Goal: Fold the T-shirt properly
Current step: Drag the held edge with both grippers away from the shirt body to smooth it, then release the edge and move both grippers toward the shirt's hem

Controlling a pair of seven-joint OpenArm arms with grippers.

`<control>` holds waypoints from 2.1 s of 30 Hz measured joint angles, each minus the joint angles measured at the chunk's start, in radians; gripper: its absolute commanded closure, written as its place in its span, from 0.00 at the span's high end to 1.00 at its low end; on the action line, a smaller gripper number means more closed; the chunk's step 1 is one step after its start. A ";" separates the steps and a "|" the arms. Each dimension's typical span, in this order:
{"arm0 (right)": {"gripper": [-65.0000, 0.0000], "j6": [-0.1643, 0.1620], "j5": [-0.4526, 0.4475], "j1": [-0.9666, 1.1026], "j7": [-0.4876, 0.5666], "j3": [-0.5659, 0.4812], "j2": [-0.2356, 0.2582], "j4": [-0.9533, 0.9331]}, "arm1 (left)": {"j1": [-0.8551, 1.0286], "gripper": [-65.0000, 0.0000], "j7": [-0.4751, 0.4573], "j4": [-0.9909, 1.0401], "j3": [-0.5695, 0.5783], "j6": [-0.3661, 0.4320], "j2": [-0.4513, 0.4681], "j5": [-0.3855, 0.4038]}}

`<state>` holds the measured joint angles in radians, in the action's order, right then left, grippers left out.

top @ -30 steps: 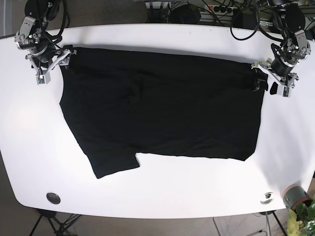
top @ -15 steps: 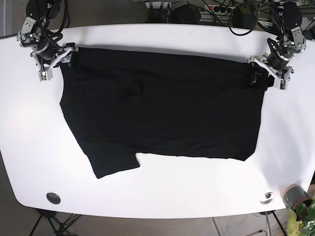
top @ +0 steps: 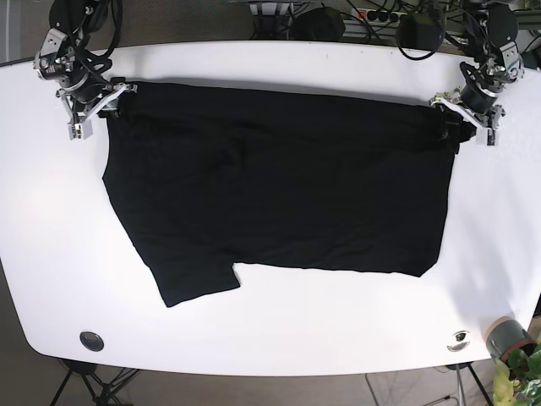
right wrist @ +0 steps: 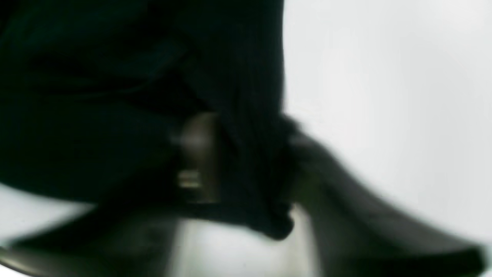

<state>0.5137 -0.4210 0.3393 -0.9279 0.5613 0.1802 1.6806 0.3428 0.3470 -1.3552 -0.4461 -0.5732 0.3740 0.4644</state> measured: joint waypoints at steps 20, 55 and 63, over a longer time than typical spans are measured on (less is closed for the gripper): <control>0.07 0.010 -0.026 0.095 -0.021 0.001 -0.006 0.064 | 0.135 0.07 0.144 -0.101 -0.099 -0.014 -0.006 0.005; 0.66 -0.004 0.023 0.097 -0.055 0.008 -0.064 0.261 | 0.145 0.56 0.166 -0.415 -0.145 -0.005 -0.010 -0.018; 0.66 0.002 0.021 -0.031 -0.053 0.007 -0.042 0.219 | -0.042 0.56 0.268 -0.343 -0.146 0.000 -0.006 -0.024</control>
<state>0.5152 -0.4000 0.3088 -0.9813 0.5686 0.1383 1.8999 0.3008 0.6151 -1.6978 -0.5922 -0.5732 0.3683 0.4400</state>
